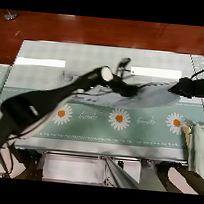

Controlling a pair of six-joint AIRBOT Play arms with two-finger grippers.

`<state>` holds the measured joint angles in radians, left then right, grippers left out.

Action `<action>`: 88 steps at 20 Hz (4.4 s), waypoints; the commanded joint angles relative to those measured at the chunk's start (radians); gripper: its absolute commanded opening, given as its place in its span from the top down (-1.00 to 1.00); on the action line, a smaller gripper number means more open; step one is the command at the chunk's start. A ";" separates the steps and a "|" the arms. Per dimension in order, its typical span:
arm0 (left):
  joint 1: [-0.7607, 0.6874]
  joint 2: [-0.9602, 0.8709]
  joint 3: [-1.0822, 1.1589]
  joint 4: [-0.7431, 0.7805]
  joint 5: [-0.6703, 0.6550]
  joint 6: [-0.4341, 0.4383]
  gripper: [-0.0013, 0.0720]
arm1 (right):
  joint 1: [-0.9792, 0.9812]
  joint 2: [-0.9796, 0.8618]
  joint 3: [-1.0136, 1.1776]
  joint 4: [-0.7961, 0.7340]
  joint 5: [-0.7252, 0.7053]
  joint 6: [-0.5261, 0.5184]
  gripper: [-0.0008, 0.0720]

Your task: Fold the shirts.

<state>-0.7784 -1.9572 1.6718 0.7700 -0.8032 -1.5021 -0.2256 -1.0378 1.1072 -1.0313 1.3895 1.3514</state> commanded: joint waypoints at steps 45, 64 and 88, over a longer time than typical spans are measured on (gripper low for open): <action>0.954 1.501 -1.304 0.086 -0.165 0.081 0.90 | 0.142 -0.403 0.541 -0.098 0.171 0.132 -0.75; 0.954 1.408 -1.311 0.078 -0.145 0.103 0.90 | 0.510 -0.681 0.050 0.396 -0.312 0.106 0.23; 0.954 1.408 -1.311 0.078 -0.151 0.103 0.90 | -0.231 -0.330 0.948 -0.155 0.466 0.459 0.91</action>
<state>0.1753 -0.5491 0.3611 0.8474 -0.9531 -1.3994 -0.2901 -1.4288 2.0861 -1.1805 1.7393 1.7752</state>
